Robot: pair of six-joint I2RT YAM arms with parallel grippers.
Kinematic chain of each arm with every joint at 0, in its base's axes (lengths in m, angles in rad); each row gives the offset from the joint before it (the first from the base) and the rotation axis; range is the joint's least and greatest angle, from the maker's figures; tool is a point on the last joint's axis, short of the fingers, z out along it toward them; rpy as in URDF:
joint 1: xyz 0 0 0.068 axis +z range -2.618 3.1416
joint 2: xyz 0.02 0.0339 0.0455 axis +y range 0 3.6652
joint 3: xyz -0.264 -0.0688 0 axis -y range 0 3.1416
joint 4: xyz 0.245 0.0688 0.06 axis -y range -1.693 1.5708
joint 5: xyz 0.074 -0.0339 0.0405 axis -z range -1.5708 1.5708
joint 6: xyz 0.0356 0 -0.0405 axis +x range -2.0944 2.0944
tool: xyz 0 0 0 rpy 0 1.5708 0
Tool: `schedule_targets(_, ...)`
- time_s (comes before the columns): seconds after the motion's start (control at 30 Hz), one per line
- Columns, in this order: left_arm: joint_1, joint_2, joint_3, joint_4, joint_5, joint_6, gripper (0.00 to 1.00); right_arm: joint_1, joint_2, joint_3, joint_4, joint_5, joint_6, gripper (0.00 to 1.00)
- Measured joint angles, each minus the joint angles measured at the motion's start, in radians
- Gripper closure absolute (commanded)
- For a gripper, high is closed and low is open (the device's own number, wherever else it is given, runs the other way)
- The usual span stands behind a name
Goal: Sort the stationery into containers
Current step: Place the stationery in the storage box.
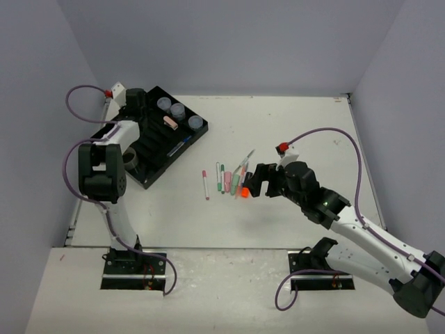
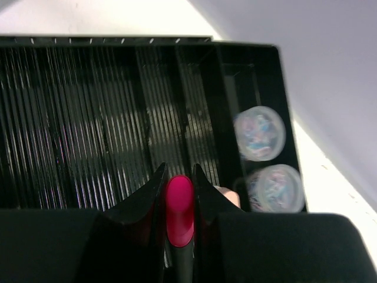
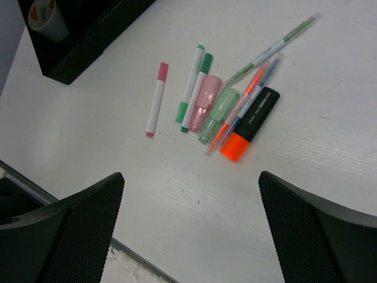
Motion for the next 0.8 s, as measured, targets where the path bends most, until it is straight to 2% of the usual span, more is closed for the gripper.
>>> schedule_targets(0.2,0.014,0.097,0.007,0.016,0.031,-0.045,1.0,-0.005,0.019,-0.012,0.001,-0.003,-0.003,0.01)
schedule_targets(0.67,0.032,0.184,-0.003,0.136,0.131,-0.163,1.0,-0.005,0.033,-0.015,0.003,-0.011,-0.009,0.01)
schedule_targets(0.7,0.034,0.188,-0.004,0.138,0.133,-0.169,0.95,-0.005,0.035,-0.015,0.005,-0.011,-0.009,0.01)
schedule_targets(0.77,0.036,0.193,-0.008,0.144,0.138,-0.178,0.7,-0.005,0.041,-0.015,0.007,-0.015,-0.011,0.01)
schedule_targets(0.8,0.036,0.195,-0.01,0.146,0.141,-0.181,0.41,-0.005,0.044,-0.015,0.007,-0.018,-0.011,0.01)
